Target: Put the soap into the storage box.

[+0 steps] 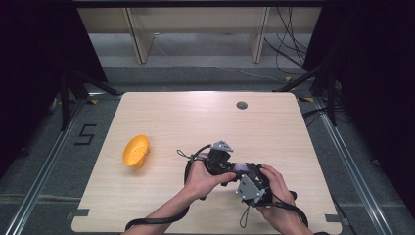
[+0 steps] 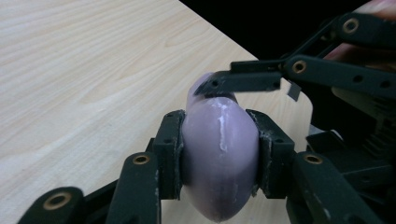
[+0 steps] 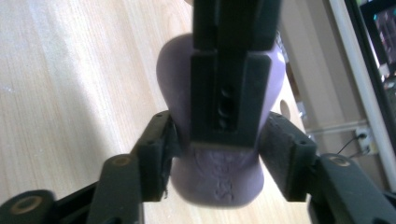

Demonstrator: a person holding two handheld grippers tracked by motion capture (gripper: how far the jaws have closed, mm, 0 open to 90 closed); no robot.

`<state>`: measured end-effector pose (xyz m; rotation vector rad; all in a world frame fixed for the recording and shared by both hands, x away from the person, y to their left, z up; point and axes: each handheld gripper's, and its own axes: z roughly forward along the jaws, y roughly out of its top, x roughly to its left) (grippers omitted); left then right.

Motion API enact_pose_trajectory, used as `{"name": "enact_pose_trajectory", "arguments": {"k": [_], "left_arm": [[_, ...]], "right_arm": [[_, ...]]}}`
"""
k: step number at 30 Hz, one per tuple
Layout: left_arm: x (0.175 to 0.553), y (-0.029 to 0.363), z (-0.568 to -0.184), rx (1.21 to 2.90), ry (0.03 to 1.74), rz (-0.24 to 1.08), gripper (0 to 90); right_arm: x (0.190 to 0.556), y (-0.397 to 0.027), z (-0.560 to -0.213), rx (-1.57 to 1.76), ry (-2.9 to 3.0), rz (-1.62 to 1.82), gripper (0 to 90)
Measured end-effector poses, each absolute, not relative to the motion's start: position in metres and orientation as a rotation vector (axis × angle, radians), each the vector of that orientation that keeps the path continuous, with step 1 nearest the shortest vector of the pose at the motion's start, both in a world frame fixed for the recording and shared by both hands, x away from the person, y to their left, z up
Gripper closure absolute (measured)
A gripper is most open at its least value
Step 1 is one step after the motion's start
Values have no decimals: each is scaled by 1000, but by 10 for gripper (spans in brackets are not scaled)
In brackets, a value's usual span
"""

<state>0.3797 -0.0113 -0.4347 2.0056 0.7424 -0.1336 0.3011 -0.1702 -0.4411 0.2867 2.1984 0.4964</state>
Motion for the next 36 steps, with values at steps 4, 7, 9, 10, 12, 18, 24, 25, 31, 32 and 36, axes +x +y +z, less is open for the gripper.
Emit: {"name": "enact_pose_trajectory", "arguments": {"k": [4, 7, 9, 10, 12, 18, 24, 25, 31, 32, 36], "left_arm": [[380, -8, -432, 2000, 748, -96, 590], [380, -4, -428, 2003, 743, -61, 590], [379, -1, -427, 2004, 757, -32, 590], [379, 2, -426, 2004, 752, -16, 590], [378, 7, -426, 2002, 769, 2, 590], [375, 26, -424, 1994, 783, 56, 590], [373, 46, -420, 1985, 799, 79, 590], [372, 49, -419, 1985, 800, 88, 590], [370, 66, -415, 1977, 815, 130, 590], [370, 71, -415, 1971, 825, 133, 590], [371, 83, -415, 1962, 840, 136, 590]], "right_arm": [[303, -175, -439, 268, 2194, 477, 352], [301, -179, -438, 292, 2204, 466, 340], [300, -182, -437, 306, 2206, 461, 339], [299, -184, -437, 317, 2205, 461, 339], [297, -189, -437, 359, 2208, 457, 340], [297, -204, -440, 487, 2213, 503, 345], [297, -216, -442, 584, 2251, 507, 367], [297, -217, -442, 592, 2254, 507, 368], [298, -219, -444, 624, 2266, 505, 378], [298, -220, -444, 636, 2270, 505, 388], [298, -223, -442, 667, 2281, 515, 404]]}}
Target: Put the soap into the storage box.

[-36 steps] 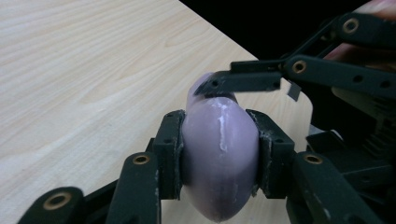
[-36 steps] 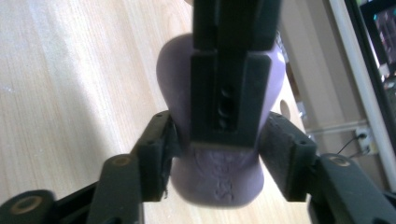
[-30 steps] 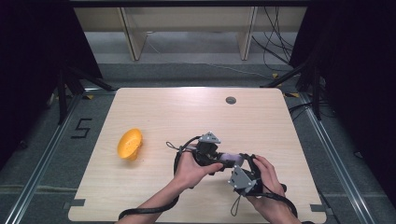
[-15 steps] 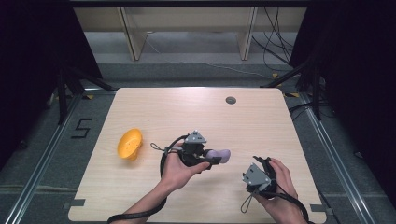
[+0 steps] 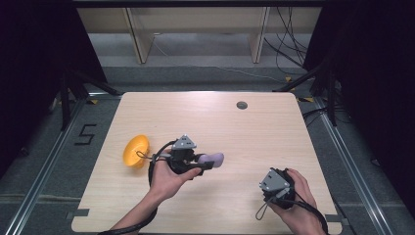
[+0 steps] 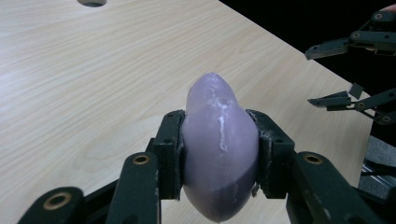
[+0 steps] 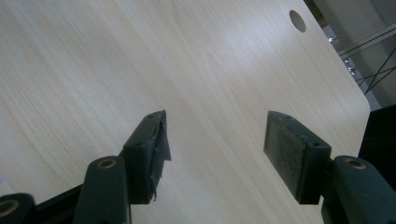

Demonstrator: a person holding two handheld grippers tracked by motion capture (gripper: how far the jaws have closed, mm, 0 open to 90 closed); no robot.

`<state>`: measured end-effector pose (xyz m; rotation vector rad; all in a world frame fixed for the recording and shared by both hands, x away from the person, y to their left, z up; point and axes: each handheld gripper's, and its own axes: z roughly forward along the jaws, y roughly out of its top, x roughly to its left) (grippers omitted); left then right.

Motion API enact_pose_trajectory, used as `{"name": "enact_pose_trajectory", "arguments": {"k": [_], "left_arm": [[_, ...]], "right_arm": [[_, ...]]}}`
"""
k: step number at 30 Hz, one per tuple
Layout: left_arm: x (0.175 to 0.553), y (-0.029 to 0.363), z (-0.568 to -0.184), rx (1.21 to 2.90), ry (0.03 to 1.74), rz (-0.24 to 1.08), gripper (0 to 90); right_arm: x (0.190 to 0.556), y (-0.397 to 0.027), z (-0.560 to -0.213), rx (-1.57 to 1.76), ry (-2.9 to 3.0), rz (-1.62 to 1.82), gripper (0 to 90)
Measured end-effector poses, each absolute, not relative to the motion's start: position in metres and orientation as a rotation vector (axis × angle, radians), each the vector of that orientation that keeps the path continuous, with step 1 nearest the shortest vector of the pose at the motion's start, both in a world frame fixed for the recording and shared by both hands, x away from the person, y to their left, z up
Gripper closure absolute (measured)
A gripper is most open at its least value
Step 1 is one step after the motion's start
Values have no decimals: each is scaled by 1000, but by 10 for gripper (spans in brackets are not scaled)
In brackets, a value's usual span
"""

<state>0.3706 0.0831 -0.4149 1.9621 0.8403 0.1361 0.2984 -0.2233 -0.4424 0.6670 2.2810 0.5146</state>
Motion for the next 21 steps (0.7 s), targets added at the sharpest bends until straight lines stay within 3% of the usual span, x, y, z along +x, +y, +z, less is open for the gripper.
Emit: {"name": "enact_pose_trajectory", "arguments": {"k": [21], "left_arm": [[365, 127, -412, 1881, 936, 221, 589]], "right_arm": [[300, -231, -443, 666, 2268, 484, 410]]}}
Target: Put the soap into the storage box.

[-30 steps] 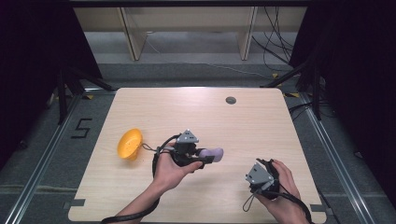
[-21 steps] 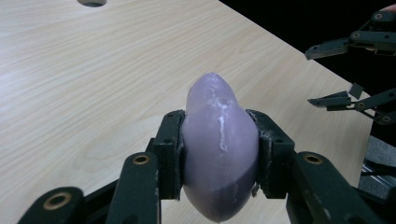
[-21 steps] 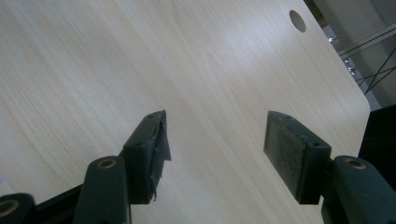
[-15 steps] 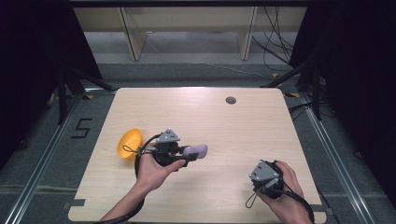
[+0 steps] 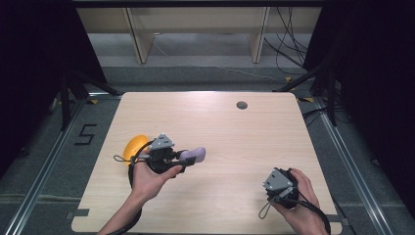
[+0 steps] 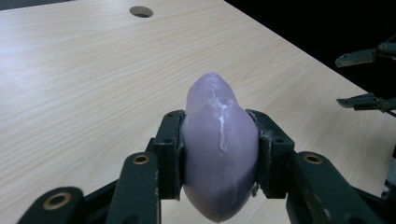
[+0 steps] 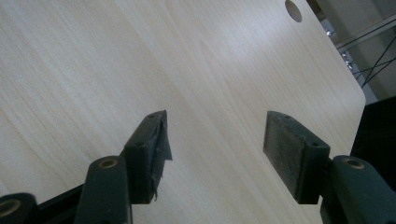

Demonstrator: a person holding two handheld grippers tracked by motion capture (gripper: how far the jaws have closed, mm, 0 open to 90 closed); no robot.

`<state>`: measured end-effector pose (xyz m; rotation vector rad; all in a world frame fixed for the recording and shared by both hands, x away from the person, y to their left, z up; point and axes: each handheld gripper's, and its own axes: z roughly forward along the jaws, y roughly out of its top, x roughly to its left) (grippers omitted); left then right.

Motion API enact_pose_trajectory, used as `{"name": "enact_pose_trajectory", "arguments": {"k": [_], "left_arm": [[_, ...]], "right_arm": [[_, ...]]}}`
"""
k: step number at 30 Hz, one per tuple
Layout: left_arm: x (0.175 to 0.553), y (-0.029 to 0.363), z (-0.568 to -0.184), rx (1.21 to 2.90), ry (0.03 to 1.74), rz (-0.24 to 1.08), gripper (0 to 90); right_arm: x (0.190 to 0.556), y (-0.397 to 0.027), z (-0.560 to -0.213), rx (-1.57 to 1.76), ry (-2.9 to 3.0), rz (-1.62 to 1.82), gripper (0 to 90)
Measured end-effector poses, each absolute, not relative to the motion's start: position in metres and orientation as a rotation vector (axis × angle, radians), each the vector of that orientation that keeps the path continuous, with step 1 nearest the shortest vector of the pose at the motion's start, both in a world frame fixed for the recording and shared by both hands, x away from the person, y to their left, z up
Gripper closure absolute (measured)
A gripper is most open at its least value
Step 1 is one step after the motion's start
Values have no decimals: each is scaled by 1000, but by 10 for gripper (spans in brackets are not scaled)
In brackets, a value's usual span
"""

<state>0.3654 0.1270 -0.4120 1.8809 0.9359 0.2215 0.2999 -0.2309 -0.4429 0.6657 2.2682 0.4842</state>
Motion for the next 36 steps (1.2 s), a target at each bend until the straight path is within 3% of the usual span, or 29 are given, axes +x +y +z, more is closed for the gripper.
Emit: {"name": "enact_pose_trajectory", "arguments": {"k": [36], "left_arm": [[364, 192, -411, 1759, 1084, 376, 589]], "right_arm": [[301, -234, -441, 671, 2264, 468, 436]]}}
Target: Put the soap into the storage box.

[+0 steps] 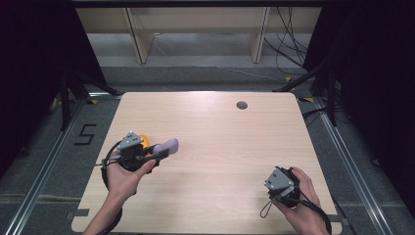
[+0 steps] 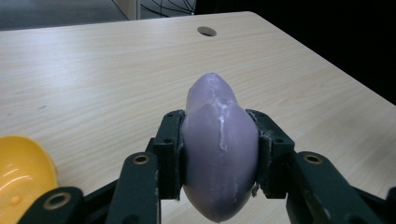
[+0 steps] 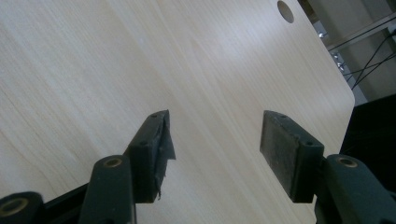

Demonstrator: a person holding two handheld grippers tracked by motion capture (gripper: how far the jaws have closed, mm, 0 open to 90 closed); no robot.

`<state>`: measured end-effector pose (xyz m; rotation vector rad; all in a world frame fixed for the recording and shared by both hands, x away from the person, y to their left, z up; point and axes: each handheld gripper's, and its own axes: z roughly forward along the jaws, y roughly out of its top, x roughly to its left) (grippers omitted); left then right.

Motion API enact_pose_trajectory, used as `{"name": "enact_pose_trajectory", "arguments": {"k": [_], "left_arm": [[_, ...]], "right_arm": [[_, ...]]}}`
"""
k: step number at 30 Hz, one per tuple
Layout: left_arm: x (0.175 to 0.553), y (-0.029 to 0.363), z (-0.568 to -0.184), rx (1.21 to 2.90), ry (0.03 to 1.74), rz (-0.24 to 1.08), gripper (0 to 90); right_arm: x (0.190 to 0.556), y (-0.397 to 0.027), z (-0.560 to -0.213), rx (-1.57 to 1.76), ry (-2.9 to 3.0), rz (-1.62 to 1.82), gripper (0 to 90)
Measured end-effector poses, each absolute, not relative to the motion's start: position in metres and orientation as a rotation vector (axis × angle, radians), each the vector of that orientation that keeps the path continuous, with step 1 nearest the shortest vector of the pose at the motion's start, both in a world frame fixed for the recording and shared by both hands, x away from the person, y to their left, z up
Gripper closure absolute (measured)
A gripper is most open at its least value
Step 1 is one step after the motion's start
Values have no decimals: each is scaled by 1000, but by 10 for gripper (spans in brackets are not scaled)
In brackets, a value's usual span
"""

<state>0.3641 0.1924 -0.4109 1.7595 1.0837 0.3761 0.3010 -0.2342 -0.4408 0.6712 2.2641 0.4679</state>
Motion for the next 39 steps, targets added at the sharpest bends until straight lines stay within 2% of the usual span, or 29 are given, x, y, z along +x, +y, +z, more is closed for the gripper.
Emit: {"name": "enact_pose_trajectory", "arguments": {"k": [39], "left_arm": [[362, 228, -416, 1673, 1197, 462, 590]], "right_arm": [[302, -236, -441, 680, 2247, 483, 444]]}}
